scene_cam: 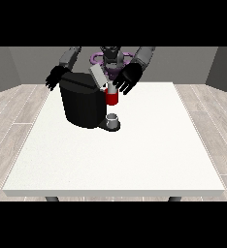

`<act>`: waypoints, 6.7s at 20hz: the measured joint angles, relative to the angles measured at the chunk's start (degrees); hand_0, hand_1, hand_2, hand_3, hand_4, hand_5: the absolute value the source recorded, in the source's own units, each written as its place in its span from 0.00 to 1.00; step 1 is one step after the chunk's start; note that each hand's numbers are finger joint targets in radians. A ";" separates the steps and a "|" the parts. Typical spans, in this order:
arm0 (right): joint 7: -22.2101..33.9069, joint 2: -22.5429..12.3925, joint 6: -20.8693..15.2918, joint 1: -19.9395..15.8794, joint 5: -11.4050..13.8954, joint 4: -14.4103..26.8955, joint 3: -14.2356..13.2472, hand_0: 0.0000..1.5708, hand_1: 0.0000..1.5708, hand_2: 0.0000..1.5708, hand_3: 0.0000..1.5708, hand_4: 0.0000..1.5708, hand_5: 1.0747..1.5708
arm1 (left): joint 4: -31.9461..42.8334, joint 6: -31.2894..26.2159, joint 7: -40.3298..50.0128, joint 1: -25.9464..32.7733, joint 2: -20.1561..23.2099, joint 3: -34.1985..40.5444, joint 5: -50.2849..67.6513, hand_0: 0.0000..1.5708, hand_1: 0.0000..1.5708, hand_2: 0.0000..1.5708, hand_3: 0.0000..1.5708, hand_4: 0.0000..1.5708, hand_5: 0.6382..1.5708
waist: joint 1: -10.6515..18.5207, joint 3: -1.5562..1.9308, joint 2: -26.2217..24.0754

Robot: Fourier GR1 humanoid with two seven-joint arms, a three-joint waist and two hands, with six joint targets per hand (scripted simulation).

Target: Insert the coffee pod into the coffee machine and close the lid

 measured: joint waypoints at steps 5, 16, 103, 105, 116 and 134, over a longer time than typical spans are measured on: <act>-1.58 -0.92 0.80 -0.50 -1.13 1.65 -1.65 0.00 0.00 0.00 0.00 0.29 1.00 | -0.78 0.15 -0.41 0.20 -0.77 -0.56 -0.54 0.58 0.58 0.65 0.55 0.23 1.00 | 1.08 0.06 0.01; -0.03 -0.25 -0.59 -0.74 0.04 0.79 -0.42 0.00 0.00 0.00 0.00 0.22 1.00 | -0.10 -2.47 -2.62 0.71 1.37 -2.71 -3.53 0.00 0.00 0.00 0.00 0.00 1.00 | 0.68 0.02 -0.19; -0.63 -7.62 12.88 -16.15 2.29 15.73 -1.93 0.00 0.00 0.00 0.00 0.00 1.00 | -44.69 -4.11 5.08 51.58 -19.98 4.09 40.65 0.00 0.00 0.00 0.00 0.00 1.00 | 23.51 -0.53 -12.18; -0.19 -7.50 13.01 -16.55 2.51 16.25 -1.72 0.00 0.00 0.00 0.00 0.00 1.00 | -44.56 -4.16 4.68 52.70 -19.83 3.94 40.61 0.00 0.00 0.00 0.00 0.00 1.00 | 23.56 -0.48 -12.34; 0.18 -5.75 13.29 -20.58 3.92 18.42 -0.24 0.00 0.00 0.00 0.00 0.10 1.00 | -42.88 -2.99 3.08 52.99 -18.78 4.31 41.22 0.00 0.00 0.00 0.00 0.10 1.00 | 23.06 -0.16 -11.49; 0.17 -2.68 11.32 -28.56 9.70 22.20 2.27 0.00 0.00 0.00 0.00 0.04 1.00 | -42.52 -2.35 0.43 52.28 -18.81 2.22 41.51 0.00 0.00 0.00 0.00 0.11 1.00 | 24.53 -0.10 -11.46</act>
